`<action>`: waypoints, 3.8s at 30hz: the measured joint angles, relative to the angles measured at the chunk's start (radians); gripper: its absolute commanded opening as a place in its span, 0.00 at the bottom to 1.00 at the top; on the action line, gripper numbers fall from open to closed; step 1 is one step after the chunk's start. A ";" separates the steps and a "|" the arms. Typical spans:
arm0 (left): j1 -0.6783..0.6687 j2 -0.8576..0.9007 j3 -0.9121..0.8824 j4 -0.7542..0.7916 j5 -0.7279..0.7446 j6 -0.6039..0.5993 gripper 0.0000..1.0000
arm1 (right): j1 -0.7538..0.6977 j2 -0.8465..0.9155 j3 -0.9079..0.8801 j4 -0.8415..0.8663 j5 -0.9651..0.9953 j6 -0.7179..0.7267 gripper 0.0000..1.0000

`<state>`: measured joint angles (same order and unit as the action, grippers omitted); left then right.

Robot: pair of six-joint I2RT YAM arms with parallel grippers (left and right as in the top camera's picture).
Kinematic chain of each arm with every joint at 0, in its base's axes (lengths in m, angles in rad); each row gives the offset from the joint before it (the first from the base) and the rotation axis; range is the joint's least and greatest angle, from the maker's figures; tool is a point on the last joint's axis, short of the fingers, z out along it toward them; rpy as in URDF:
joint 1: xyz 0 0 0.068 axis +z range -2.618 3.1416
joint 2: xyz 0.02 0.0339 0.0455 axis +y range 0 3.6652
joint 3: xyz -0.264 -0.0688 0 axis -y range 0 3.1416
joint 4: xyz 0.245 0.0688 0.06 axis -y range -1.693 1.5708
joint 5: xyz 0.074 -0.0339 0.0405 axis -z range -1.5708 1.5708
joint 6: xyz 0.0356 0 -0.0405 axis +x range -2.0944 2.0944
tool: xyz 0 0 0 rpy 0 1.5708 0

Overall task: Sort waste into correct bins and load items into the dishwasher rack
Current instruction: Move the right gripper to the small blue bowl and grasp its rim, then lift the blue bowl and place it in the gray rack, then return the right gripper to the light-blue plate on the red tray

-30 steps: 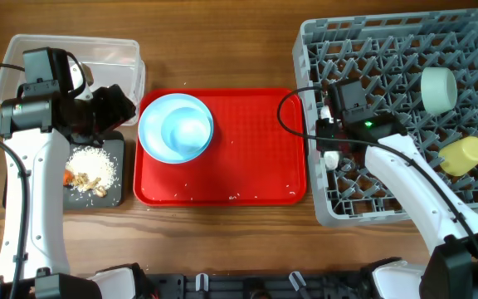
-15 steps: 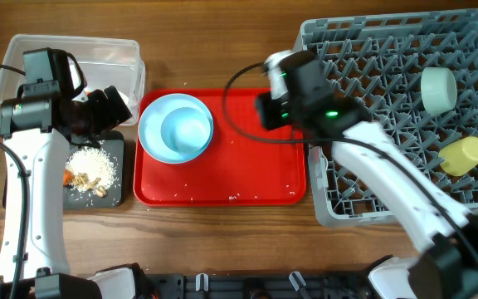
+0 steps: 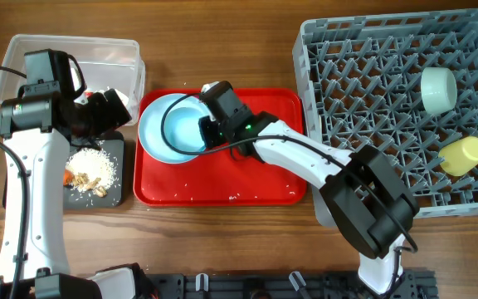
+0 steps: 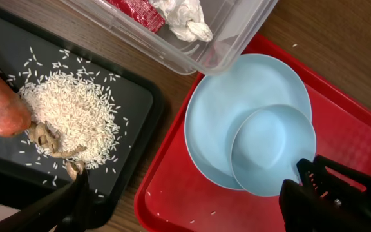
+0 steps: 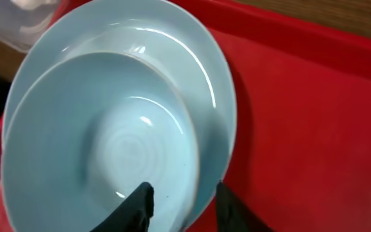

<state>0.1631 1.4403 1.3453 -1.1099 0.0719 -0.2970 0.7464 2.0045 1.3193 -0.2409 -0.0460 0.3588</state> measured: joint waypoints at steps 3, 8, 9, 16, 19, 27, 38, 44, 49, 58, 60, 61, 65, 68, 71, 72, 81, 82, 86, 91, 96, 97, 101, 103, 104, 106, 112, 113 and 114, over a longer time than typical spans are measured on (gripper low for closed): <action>0.000 0.000 0.000 -0.001 0.000 0.000 0.94 | 0.000 0.000 0.000 -0.035 0.023 0.019 0.08; 0.000 0.000 0.000 -0.002 0.000 0.000 0.94 | 0.000 0.000 0.000 -0.042 0.028 0.045 0.05; 0.000 0.000 0.000 -0.001 0.000 0.000 0.94 | 0.000 0.000 0.000 -0.042 0.027 0.048 0.04; 0.000 0.000 0.000 -0.001 0.000 0.000 0.94 | -0.008 0.000 0.008 -0.076 0.028 0.061 0.04; 0.000 0.000 0.000 -0.001 0.000 0.000 0.95 | -0.054 -0.016 0.017 -0.172 0.081 0.042 0.04; 0.000 0.000 0.000 -0.003 0.000 0.000 0.94 | -0.165 -0.097 0.017 -0.256 0.148 -0.052 0.04; 0.000 0.000 0.000 -0.006 0.000 0.000 0.94 | -0.165 -0.134 0.012 -0.406 0.117 -0.103 0.04; 0.000 0.000 0.000 -0.006 0.000 0.000 0.94 | -0.165 -0.130 0.012 -0.401 0.107 -0.103 0.04; 0.000 0.000 0.000 -0.006 0.000 0.000 0.94 | -0.183 -0.243 0.012 -0.405 0.262 -0.141 0.04; 0.000 0.000 0.000 -0.007 0.000 0.000 0.94 | -0.562 -0.533 0.019 -0.150 0.906 -0.544 0.04; 0.000 0.001 0.000 -0.008 0.000 0.000 0.95 | -0.657 -0.523 0.019 -0.061 1.024 -0.605 0.04; 0.000 0.001 0.000 -0.007 0.000 0.000 0.95 | -0.693 -0.509 0.019 -0.041 1.056 -0.629 0.04; 0.000 0.001 0.000 -0.008 0.000 0.000 0.95 | -0.803 -0.393 0.019 0.005 1.115 -0.714 0.04; 0.000 0.001 0.000 -0.008 0.000 0.000 0.94 | -0.819 -0.290 0.019 0.032 1.131 -0.734 0.04; 0.000 0.001 0.000 -0.008 0.000 0.000 0.94 | -0.785 -0.181 0.019 0.045 1.144 -0.745 0.04; 0.000 0.001 0.000 -0.008 0.000 0.000 0.95 | -0.773 -0.155 0.019 0.045 1.146 -0.747 0.04; 0.000 0.001 0.000 -0.008 0.000 0.000 0.95 | -0.666 -0.087 0.030 0.055 1.189 -0.747 0.04; 0.000 0.001 0.000 -0.008 0.000 0.000 0.95 | -0.661 -0.087 0.030 0.051 1.191 -0.747 0.04; 0.000 0.001 0.000 -0.008 0.000 0.000 0.95 | -0.622 -0.083 0.029 0.041 1.258 -0.740 0.04; 0.000 0.001 0.000 -0.008 0.000 0.000 0.95 | -0.558 -0.076 0.029 0.010 1.320 -0.739 0.05; 0.000 0.001 0.000 -0.008 0.000 0.000 0.95 | -0.474 -0.074 0.029 -0.006 1.329 -0.734 0.23; 0.000 0.001 0.000 -0.008 0.000 0.000 0.95 | -0.455 -0.074 0.029 -0.006 1.329 -0.728 0.23; 0.000 0.001 0.000 -0.008 0.000 0.000 0.95 | -0.441 -0.074 0.029 -0.050 1.325 -0.697 0.27; 0.000 0.001 0.000 -0.008 0.000 0.000 0.95 | -0.442 -0.075 0.029 -0.119 1.285 -0.645 0.40; 0.000 0.001 0.000 -0.007 0.000 0.000 0.95 | -0.442 -0.077 0.029 -0.137 1.268 -0.627 0.46; 0.000 0.001 0.000 -0.008 0.000 0.000 0.95 | -0.442 -0.094 0.026 -0.198 1.191 -0.578 0.49; 0.000 0.001 0.000 -0.009 0.000 0.000 0.95 | -0.442 -0.335 0.025 -0.307 0.832 -0.486 0.65; 0.000 0.001 0.000 -0.008 0.000 0.000 0.95 | -0.442 -0.367 0.025 -0.312 0.759 -0.486 0.65; 0.000 0.001 0.000 -0.008 0.000 0.000 0.95 | -0.443 -0.402 0.025 -0.315 0.642 -0.485 0.65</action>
<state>0.1631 1.4410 1.3449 -1.1183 0.0719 -0.2970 0.3038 1.6028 1.3441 -0.5556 0.5964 -0.1265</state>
